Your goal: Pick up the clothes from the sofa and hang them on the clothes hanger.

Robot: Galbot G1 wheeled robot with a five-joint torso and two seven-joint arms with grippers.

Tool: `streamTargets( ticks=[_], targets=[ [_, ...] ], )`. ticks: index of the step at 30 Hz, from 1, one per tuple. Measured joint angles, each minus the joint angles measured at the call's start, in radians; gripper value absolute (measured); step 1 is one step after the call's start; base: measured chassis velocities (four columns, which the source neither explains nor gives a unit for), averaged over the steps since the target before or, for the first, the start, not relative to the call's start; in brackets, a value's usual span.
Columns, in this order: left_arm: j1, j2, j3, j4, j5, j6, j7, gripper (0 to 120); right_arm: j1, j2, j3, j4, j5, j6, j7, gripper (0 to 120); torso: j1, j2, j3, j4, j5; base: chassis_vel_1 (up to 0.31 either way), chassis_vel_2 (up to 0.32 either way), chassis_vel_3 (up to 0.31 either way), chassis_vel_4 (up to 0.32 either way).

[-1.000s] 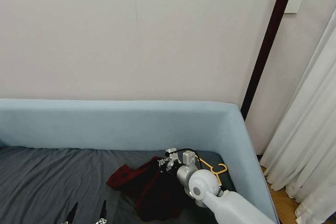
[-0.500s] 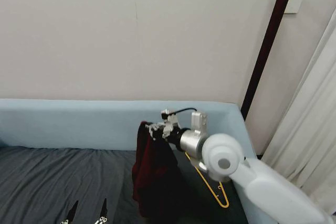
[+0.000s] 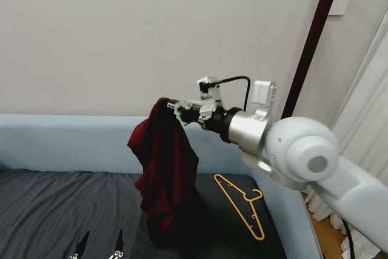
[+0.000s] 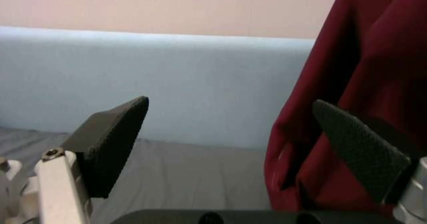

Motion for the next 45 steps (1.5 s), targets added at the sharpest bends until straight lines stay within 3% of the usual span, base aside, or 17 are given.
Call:
streamTargets(
  ticks=[10, 16, 20, 24, 25, 27, 28, 31, 32, 38, 45],
  targets=[
    [0.008, 0.013, 0.009, -0.002, 0.006, -0.003, 0.002, 94, 0.132, -0.118, 0.057, 0.068, 0.143, 0.032, 0.067, 0, 0.0, 0.0, 0.0, 0.0, 0.0, 0.0, 0.0, 0.0, 0.0],
    [-0.005, 0.008, 0.019, 0.018, 0.006, -0.005, 0.002, 94, -0.011, -0.127, 0.072, 0.107, 0.112, 0.015, 0.093, 0, 0.0, 0.0, 0.0, -0.0002, 0.0001, 0.0, 0.0, 0.0, 0.0],
    [-0.011, 0.003, 0.027, 0.036, 0.008, -0.008, 0.002, 94, -0.123, -0.068, 0.047, 0.071, 0.02, 0.0, 0.084, 0, 0.0, 0.0, 0.0, 0.0, 0.0, 0.0, 0.0, 0.0, 0.0],
    [-0.014, 0.002, 0.019, 0.051, 0.007, -0.011, 0.002, 94, -0.217, 0.086, -0.019, -0.113, -0.156, -0.014, 0.065, 0, 0.0, 0.0, 0.0, 0.0, -0.0004, 0.0, 0.0, 0.0, 0.0],
    [-0.014, 0.002, 0.019, 0.051, 0.007, -0.011, 0.002, 94, -0.217, 0.086, -0.019, -0.113, -0.156, -0.014, 0.065, 0, 0.0, 0.0, 0.0, 0.0, -0.0004, 0.0, 0.0, 0.0, 0.0],
    [-0.015, 0.0, 0.006, 0.057, 0.003, -0.012, 0.002, 94, -0.251, 0.189, -0.064, -0.231, -0.257, -0.015, 0.058, 0, 0.0, 0.0, 0.0, 0.0003, -0.0003, 0.0, 0.0, 0.0, 0.0],
    [-0.015, 0.0, 0.006, 0.057, 0.003, -0.012, 0.002, 94, -0.251, 0.189, -0.064, -0.231, -0.257, -0.015, 0.058, 0, 0.0, 0.0, 0.0, 0.0003, -0.0003, 0.0, 0.0, 0.0, 0.0],
    [-0.005, -0.002, -0.01, 0.063, -0.003, -0.021, 0.002, 94, -0.289, 0.313, -0.125, -0.408, -0.402, -0.011, 0.005, 0, 0.0, 0.0, 0.0, 0.0001, -0.0007, 0.0, 0.0, 0.0, 0.0],
    [-0.005, -0.002, -0.01, 0.063, -0.003, -0.021, 0.002, 94, -0.289, 0.313, -0.125, -0.408, -0.402, -0.011, 0.005, 0, 0.0, 0.0, 0.0, 0.0001, -0.0007, 0.0, 0.0, 0.0, 0.0],
    [0.01, -0.013, -0.024, 0.084, -0.004, -0.046, 0.001, 94, -0.302, 0.499, -0.231, -0.743, -0.651, 0.036, -0.133, 0, 0.0, 0.0, 0.0, 0.0, -0.0006, 0.0, 0.0, 0.0, 0.0],
    [0.013, -0.026, -0.027, 0.106, -0.002, -0.07, 0.001, 94, -0.273, 0.653, -0.3, -1.029, -0.814, 0.112, -0.266, 0, 0.0, 0.0, 0.0, -0.0001, -0.0007, 0.0, 0.0, 0.0, 0.0]
  ],
)
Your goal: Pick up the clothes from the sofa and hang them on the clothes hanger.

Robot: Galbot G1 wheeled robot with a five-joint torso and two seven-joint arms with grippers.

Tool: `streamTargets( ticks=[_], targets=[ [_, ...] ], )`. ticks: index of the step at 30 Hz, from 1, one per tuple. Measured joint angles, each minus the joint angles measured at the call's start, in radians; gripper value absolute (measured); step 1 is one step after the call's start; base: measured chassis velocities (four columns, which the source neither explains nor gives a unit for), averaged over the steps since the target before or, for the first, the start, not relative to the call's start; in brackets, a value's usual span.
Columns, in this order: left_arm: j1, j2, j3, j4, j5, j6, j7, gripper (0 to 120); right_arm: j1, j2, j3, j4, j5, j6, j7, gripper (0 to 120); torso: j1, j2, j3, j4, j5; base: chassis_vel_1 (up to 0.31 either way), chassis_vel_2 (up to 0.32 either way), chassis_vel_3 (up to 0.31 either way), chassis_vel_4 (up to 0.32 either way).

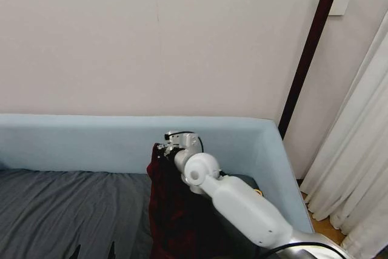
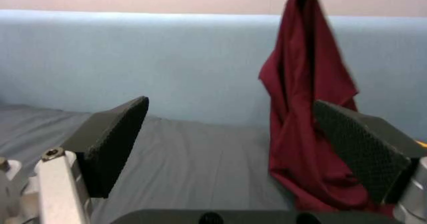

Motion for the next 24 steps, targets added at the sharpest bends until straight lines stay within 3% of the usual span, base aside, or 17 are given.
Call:
streamTargets(
  ticks=[3, 5, 8, 9, 11, 15, 24],
  targets=[
    [0.0, -0.005, -0.004, 0.016, 0.0, -0.012, 0.001, 94, 0.044, 0.074, -0.042, -0.162, -0.071, 0.055, -0.093, 0, 0.0, 0.0, 0.0, 0.0014, 0.0004, 0.0, 0.0, 0.0, 0.0],
    [0.001, -0.006, -0.006, 0.019, 0.0, -0.016, 0.0, 94, 0.055, 0.08, -0.05, -0.214, -0.092, 0.072, -0.114, 0, 0.0, 0.0, 0.0, 0.0015, 0.0003, 0.0, 0.0, 0.0, 0.0],
    [0.006, -0.015, -0.015, 0.029, 0.001, -0.026, 0.0, 94, 0.098, 0.084, -0.04, -0.474, -0.208, 0.19, -0.175, 0, 0.0, 0.0, 0.0, 0.0, 0.0004, 0.0, 0.0, 0.0, 0.0],
    [0.006, -0.015, -0.015, 0.029, 0.001, -0.026, 0.0, 94, 0.098, 0.084, -0.04, -0.474, -0.208, 0.19, -0.175, 0, 0.0, 0.0, 0.0, 0.0, 0.0004, 0.0, 0.0, 0.0, 0.0],
    [0.013, -0.032, -0.015, 0.032, 0.012, -0.031, 0.0, 94, 0.119, 0.079, -0.036, -0.603, -0.275, 0.323, -0.195, 0, 0.0, 0.0, 0.0, -0.0018, 0.0002, 0.0, 0.0, 0.0, 0.0],
    [0.032, -0.058, -0.009, 0.039, 0.037, -0.047, 0.001, 94, 0.101, 0.078, -0.074, -0.626, -0.327, 0.382, -0.241, 5, 0.0, 0.0, 0.0, 0.0, 0.0007, -0.014, -0.008, -0.002, -0.006],
    [0.014, -0.045, -0.007, 0.038, 0.031, -0.038, 0.001, 94, 0.039, 0.075, -0.148, -0.453, -0.325, 0.296, -0.317, 38, 0.0, 0.0, 0.0, 0.0003, 0.0005, 0.0, 0.0, 0.0, 0.0]
  ],
)
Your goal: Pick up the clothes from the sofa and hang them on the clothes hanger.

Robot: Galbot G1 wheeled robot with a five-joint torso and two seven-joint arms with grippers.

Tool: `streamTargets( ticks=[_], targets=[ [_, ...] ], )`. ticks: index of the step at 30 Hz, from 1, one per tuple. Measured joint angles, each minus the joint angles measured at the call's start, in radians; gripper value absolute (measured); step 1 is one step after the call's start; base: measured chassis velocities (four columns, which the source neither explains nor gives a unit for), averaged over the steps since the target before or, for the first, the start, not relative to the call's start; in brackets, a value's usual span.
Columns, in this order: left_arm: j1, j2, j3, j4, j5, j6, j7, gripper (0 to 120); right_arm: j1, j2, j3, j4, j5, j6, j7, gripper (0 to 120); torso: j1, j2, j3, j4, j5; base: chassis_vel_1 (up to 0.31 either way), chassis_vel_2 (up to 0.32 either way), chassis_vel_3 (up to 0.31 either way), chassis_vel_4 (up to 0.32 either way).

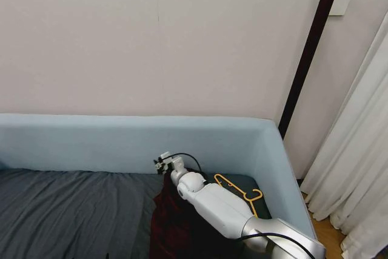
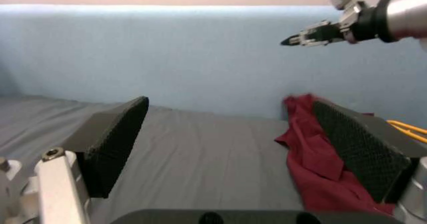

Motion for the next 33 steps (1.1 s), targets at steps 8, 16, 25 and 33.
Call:
streamTargets(
  ticks=[8, 16, 25, 33],
  targets=[
    [0.019, 0.005, -0.002, -0.005, 0.004, -0.01, 0.0, 94, -0.026, -0.002, -0.005, 0.093, -0.007, -0.059, 0.036, 64, 0.0, 0.0, 0.0, -0.0002, 0.0, 0.0, 0.0, 0.0, 0.0],
    [-0.008, 0.012, 0.035, 0.002, 0.028, -0.004, 0.005, 94, -0.101, -0.091, 0.051, 0.358, 0.123, -0.133, 0.137, 94, 0.0, 0.0, 0.0, -0.0002, 0.0001, 0.0, 0.0, 0.0, 0.0],
    [-0.042, 0.059, 0.073, -0.019, 0.033, 0.031, 0.026, 94, -0.239, -0.307, 0.168, 0.587, 0.192, -0.162, 0.19, 100, 0.0, 0.0, 0.0, -0.0003, 0.0005, 0.0, 0.0, 0.0, 0.0],
    [-0.122, 0.165, 0.156, -0.028, 0.023, 0.099, 0.032, 94, -0.397, -0.464, 0.35, 0.779, 0.244, -0.171, 0.219, 100, 0.0, 0.0, 0.0, 0.0, 0.0003, 0.0, 0.0, 0.0, 0.0]
  ],
)
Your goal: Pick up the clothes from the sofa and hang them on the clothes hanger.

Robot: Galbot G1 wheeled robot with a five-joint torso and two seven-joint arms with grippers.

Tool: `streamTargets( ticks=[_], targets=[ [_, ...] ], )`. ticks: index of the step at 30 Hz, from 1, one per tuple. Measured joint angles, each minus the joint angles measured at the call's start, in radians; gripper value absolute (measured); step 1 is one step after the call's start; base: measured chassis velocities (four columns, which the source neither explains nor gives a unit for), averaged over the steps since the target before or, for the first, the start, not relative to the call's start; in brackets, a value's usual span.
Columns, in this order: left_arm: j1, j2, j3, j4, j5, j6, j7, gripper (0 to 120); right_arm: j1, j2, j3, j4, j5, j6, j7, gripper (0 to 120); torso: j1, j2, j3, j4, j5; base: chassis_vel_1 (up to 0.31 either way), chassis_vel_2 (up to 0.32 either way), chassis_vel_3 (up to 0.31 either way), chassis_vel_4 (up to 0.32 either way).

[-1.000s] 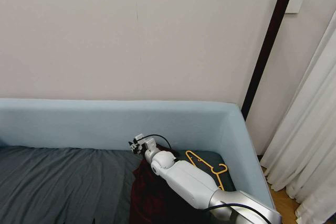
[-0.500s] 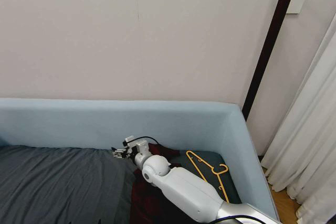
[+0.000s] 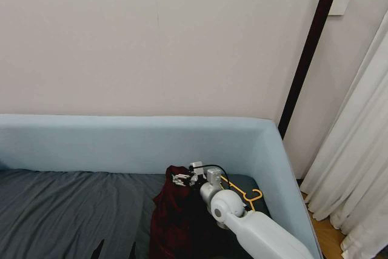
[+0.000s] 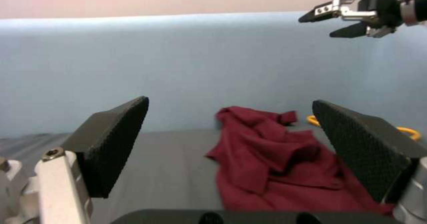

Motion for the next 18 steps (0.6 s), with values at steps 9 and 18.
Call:
streamTargets(
  ticks=[9, 18],
  targets=[
    [-0.128, 0.109, 0.125, 0.032, -0.061, 0.069, -0.019, 94, -0.283, -0.119, 0.218, 0.202, -0.221, 0.067, -0.039, 100, 0.0, 0.0, 0.0, -0.0004, 0.0, 0.0, 0.0, 0.0, 0.0],
    [-0.306, 0.201, 0.324, 0.099, -0.103, 0.149, -0.074, 94, -0.538, -0.144, 0.433, 0.312, -0.448, 0.198, -0.117, 100, 0.0, 0.0, 0.0, 0.0001, 0.0002, 0.0, 0.0, 0.0, 0.0]
  ],
)
